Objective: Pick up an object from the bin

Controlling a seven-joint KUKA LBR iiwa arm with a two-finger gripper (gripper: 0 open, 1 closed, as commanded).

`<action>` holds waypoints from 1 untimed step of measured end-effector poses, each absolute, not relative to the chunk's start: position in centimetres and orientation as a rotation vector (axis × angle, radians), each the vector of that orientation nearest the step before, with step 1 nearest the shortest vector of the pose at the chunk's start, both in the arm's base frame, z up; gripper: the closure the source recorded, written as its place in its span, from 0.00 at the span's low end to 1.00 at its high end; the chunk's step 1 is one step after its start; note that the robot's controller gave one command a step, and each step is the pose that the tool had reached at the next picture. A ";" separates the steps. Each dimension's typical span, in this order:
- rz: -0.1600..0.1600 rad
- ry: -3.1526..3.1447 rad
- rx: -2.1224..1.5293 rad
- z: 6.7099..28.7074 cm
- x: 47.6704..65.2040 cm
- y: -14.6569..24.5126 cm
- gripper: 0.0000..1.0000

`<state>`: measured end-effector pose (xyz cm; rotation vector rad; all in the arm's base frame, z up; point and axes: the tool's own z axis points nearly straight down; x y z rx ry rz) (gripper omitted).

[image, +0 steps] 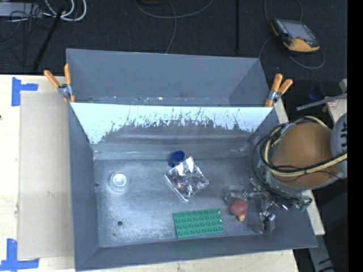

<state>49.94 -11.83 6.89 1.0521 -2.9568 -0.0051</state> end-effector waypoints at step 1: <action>-0.003 -2.957 1.055 6.9 50.0 -11.8 1.00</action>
Offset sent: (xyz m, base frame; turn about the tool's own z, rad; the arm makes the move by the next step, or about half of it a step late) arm 0.0000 0.0000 0.0000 0.0000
